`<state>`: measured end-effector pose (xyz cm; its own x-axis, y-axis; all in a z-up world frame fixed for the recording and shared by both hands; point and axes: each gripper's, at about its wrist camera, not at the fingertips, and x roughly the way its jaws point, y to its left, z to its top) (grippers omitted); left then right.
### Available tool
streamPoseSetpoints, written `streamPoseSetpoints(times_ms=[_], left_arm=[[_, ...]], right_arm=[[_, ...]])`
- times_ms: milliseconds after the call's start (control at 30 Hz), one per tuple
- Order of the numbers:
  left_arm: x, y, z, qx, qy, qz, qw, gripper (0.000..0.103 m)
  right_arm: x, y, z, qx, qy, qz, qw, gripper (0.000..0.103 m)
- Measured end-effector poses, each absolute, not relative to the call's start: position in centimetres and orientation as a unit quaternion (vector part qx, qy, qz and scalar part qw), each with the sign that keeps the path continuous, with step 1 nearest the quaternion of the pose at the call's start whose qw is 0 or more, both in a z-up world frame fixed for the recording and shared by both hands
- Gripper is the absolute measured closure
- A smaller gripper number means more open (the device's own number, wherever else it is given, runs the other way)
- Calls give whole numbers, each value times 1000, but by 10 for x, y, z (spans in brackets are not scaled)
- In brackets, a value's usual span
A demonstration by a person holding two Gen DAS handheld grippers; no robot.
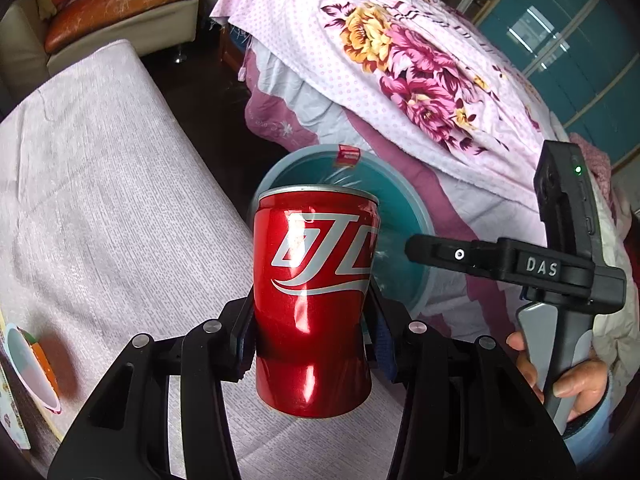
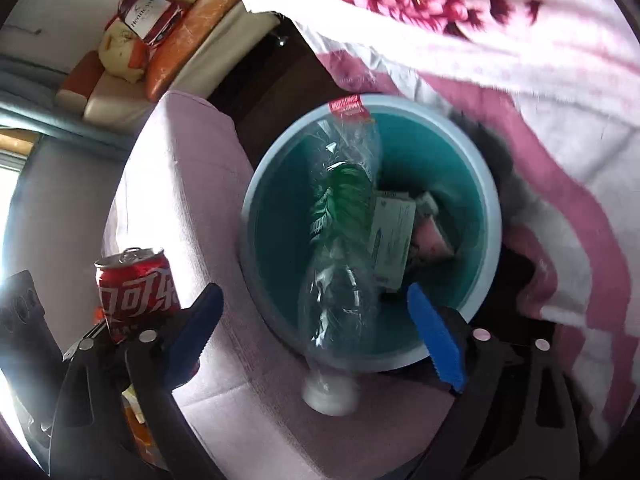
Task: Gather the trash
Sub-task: 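Open the left tool over the teal bin to drop the red cola can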
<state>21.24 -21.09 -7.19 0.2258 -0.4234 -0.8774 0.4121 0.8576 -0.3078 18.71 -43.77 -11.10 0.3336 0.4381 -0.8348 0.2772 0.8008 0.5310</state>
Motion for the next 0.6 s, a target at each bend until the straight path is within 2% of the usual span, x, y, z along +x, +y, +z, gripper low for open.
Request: streamPoseSetpoints(times_ms=[533,567,600], left_arm=[[212,-235,-79,9,566,-286,773,54],[213,-237,-79,10,567,-286,773,53],[214,-240,-79,11,569,-287,771,45]], right_arm=[[174,-459,-91,323,558,3,764,13],[173,-461,-88,321,552,0,770,13],[171,-462,-86,318,545,-2,776,13]])
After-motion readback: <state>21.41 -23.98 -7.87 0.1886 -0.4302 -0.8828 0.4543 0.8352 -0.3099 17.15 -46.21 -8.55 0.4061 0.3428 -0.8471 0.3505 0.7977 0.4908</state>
